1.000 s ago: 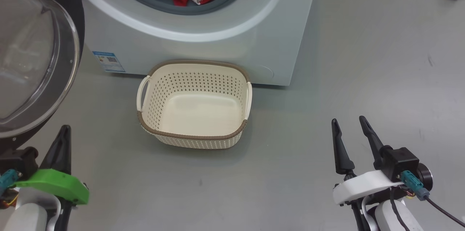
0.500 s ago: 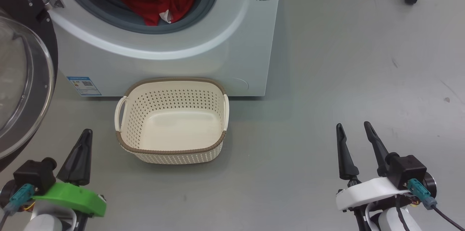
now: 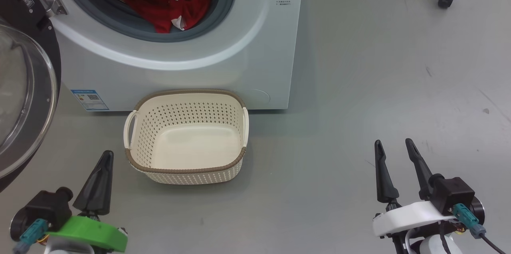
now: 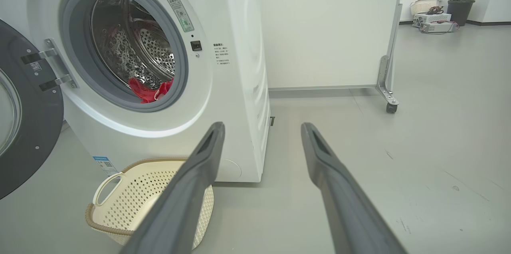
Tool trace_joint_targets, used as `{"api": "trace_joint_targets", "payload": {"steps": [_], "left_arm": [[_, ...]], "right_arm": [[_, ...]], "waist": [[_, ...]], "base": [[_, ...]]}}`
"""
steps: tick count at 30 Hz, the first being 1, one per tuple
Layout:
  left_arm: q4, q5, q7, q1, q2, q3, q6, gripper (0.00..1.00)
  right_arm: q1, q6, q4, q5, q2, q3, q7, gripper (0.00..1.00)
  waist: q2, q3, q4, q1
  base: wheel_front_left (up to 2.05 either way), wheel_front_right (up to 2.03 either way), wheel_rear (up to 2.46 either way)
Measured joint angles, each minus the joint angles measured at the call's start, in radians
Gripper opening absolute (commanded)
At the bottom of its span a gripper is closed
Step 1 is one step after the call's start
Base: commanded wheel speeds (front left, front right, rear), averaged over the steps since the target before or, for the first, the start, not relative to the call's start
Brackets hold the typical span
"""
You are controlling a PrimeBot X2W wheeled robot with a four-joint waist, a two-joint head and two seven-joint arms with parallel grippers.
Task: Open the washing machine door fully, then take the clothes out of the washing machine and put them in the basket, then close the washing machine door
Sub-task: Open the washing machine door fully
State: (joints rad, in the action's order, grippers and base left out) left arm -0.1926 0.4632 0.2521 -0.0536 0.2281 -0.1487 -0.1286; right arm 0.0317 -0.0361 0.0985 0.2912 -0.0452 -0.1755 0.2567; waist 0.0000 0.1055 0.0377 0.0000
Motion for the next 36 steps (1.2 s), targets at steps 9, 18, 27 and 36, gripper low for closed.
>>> {"api": "trace_joint_targets", "payload": {"steps": [9, 18, 27, 36], "left_arm": [[0.007, -0.027, 0.000, 0.039, -0.021, 0.026, 0.000, 1.00], [0.031, -0.054, 0.000, 0.063, -0.038, 0.047, 0.000, 1.00], [0.049, -0.066, 0.000, 0.067, -0.043, 0.048, 0.000, 1.00], [0.064, -0.066, 0.000, 0.077, -0.043, 0.051, 0.000, 1.00]], "right_arm": [[0.020, 0.009, -0.006, 0.000, 0.001, 0.006, 0.000, 1.00], [0.029, 0.009, -0.013, 0.000, 0.001, 0.005, 0.000, 1.00], [0.035, 0.009, -0.021, 0.000, 0.001, 0.001, 0.000, 1.00], [0.037, 0.007, -0.026, 0.000, 0.001, -0.001, 0.000, 1.00]], "waist": [[0.0000, -0.014, 0.005, 0.0000], [0.0000, -0.022, 0.009, 0.0000], [0.0000, -0.018, 0.008, 0.0000], [0.0000, -0.008, 0.007, 0.0000]], "base": [[0.00, 0.00, 0.00], [0.00, 0.00, 0.00], [0.00, 0.00, 0.00], [0.00, 0.00, 0.00]]}}
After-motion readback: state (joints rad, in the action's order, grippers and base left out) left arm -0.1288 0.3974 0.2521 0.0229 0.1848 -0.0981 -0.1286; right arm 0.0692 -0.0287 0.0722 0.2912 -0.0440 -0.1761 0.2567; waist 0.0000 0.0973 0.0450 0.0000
